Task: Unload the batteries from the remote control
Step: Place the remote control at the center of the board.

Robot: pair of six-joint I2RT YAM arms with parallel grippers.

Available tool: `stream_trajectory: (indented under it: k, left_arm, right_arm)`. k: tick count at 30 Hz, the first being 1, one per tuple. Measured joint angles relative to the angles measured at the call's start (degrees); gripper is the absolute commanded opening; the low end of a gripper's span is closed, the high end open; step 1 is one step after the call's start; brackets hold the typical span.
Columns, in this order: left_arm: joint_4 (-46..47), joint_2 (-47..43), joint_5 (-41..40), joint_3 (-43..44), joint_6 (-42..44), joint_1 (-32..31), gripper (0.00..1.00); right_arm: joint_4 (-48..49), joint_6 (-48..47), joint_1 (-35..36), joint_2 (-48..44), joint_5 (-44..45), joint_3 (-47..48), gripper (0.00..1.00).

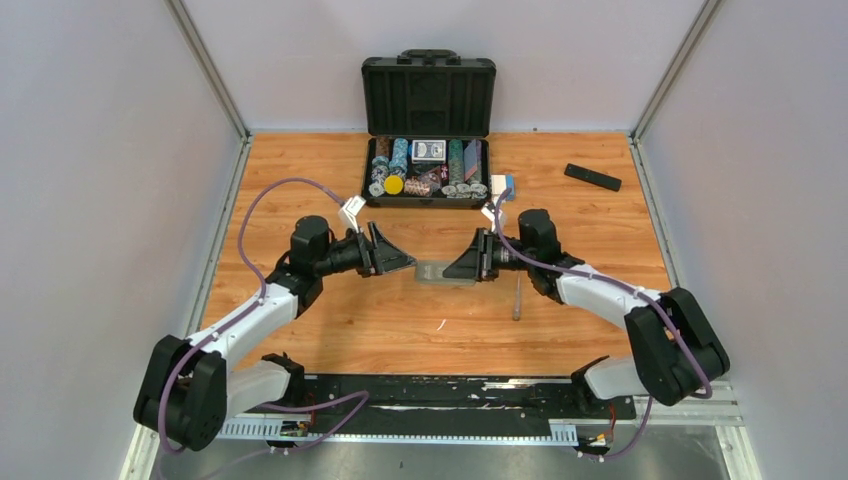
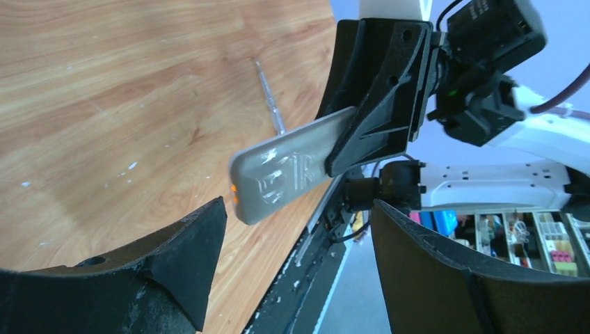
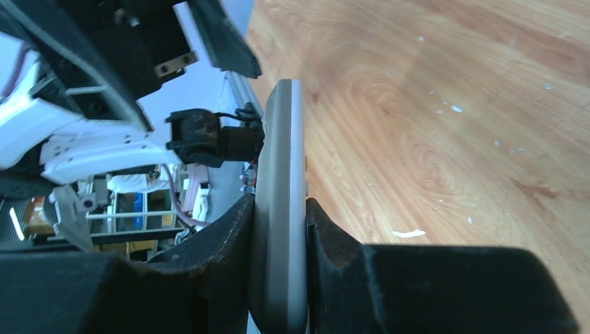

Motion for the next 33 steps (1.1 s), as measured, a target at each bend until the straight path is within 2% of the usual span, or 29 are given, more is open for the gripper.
stream_trajectory:
  k: [3,13,23,33]
  left_arm:
    - [-4.42,-0.35,-1.64,0.81,2.73,0.00,0.86]
    - [-18.29,-1.42,-7.34,1.20,9.94,0.00,0.88]
    - [-22.08,-1.51,-9.44,1.20,11.63,0.00,0.89]
    - [-22.99,-1.51,-10.19,1.20,12.09,0.00,0.90]
  right_arm:
    - [-7.56,-3.58,1.51,3.08,2.64,4.33,0.03]
    - [-17.70,-6.93,9.11,15.93,5.09,8.31,0.06]
    - [-22.86,-8.39,11.43,18.49,7.65,11.76,0.27]
    - [-28.46,-11.76,11.43,18.80,10.82,13.77,0.38]
